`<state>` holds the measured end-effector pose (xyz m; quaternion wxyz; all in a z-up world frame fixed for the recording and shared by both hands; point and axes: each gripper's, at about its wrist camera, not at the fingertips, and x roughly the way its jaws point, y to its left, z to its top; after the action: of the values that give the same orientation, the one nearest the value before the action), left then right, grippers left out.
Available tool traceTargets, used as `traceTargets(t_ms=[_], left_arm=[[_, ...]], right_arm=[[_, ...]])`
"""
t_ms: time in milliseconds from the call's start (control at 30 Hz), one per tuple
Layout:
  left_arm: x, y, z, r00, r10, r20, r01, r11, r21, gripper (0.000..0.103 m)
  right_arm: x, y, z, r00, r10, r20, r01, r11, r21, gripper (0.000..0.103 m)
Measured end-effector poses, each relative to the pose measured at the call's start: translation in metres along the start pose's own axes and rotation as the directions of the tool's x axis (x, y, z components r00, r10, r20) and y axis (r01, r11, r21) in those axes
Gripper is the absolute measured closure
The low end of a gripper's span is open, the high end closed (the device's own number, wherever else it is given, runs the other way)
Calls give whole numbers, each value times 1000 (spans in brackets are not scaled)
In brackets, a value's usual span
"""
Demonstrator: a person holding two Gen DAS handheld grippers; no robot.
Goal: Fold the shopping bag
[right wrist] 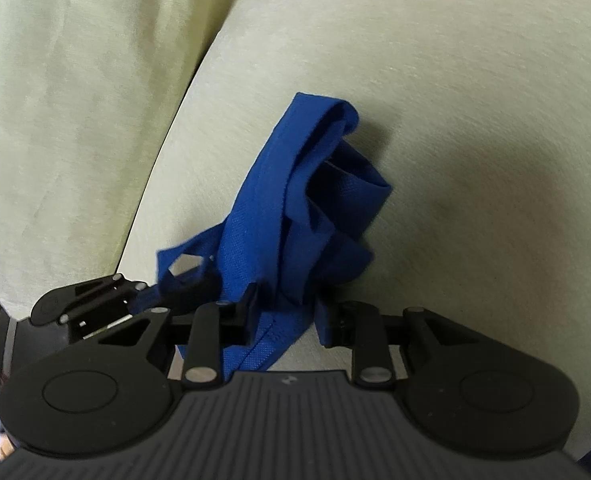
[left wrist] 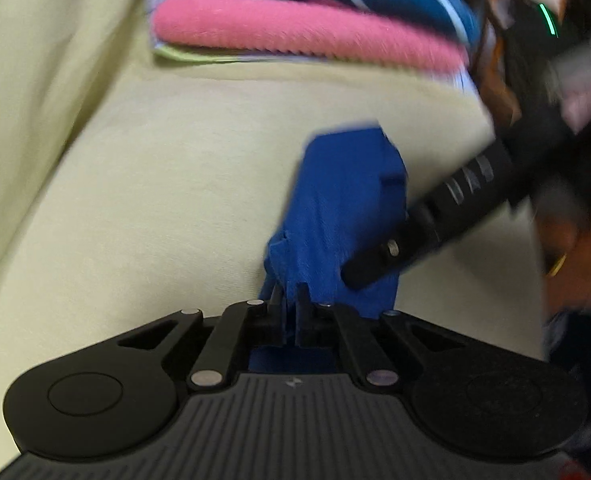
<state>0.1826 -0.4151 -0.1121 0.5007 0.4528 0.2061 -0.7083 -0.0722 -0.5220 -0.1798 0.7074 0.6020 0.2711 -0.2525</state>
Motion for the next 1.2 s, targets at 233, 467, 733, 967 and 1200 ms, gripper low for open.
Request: traceTargets(t_ms=[233,467,733,967,1200], left_arm=[[10,-50,-2,983,185,-4,-176,944,279,103],[20,-70,-5,963,268,27,-260,898,355,103],[23,-76,-11,951,304,61,-303,873,382,103],[21,-67,-13,956,284,76,-293,895,337,103],[19,-60,-15,957,276,90,-290,904,313,103]], right_arm=[[0,-6,7,999,31,-26,-29,994,105,71],[4,19,9,1000,-13,-22,15,994,105,44],[13,41,14,990,-140,-31,143,966,216,42],[8,25,10,1000,-3,3,2,962,272,29],[5,36,6,998,-63,24,56,972,227,26]])
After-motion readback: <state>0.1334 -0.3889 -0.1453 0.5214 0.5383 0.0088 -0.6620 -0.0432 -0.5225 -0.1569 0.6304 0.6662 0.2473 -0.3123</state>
